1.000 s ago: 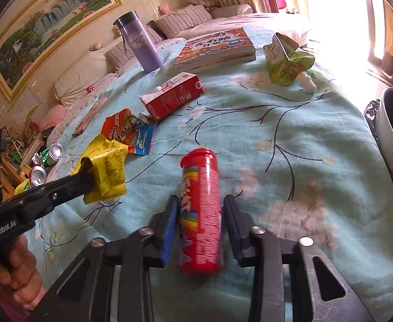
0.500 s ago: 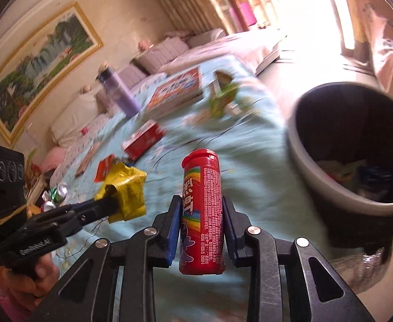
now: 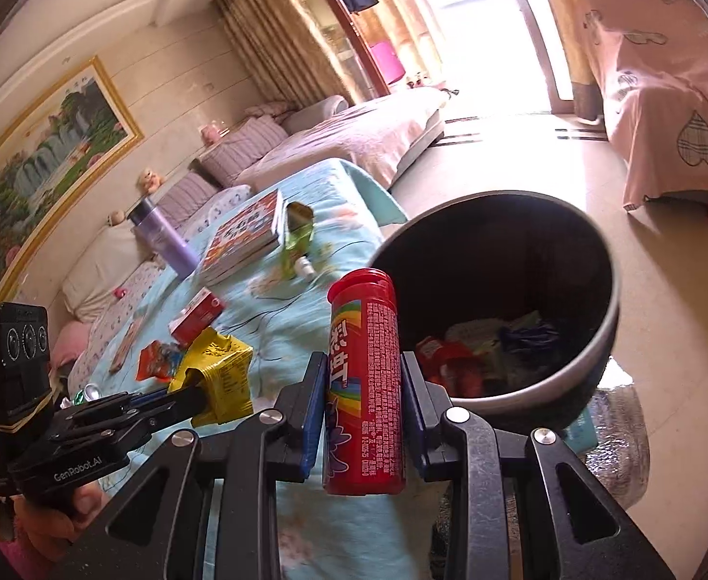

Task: Collect trash
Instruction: 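Carry the yellow wrapper and red candy tube over the black bin, then open both tools to drop the wrapper and candy tube into the bin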

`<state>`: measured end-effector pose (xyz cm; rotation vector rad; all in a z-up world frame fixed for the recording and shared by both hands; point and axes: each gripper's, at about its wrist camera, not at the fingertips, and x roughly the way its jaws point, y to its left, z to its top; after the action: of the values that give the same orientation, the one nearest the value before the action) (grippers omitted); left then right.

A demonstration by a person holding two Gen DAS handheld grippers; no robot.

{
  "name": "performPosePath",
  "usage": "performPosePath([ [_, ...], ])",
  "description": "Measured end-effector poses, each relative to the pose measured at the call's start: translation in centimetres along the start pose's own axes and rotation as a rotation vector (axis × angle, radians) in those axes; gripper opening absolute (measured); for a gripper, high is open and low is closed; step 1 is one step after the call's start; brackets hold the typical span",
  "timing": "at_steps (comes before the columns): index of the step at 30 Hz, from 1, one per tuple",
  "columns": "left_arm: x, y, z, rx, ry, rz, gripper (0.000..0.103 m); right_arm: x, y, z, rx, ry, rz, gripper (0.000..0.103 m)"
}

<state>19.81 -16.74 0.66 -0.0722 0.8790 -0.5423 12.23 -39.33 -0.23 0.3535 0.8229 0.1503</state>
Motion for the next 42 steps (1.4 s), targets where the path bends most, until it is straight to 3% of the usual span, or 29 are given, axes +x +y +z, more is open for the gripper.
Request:
performPosePath([
  [30,3.6,-4.2,3.3,0.058,0.016,-0.036,0.016,-0.1,-3.7,1.8,0.046,-0.021,-0.035,0.029],
  [42,7.9,-6.5,6.3,0.085,0.053,-0.047,0.017,1.4,-5.6,3.9,0.042,-0.007,-0.089,0.029],
])
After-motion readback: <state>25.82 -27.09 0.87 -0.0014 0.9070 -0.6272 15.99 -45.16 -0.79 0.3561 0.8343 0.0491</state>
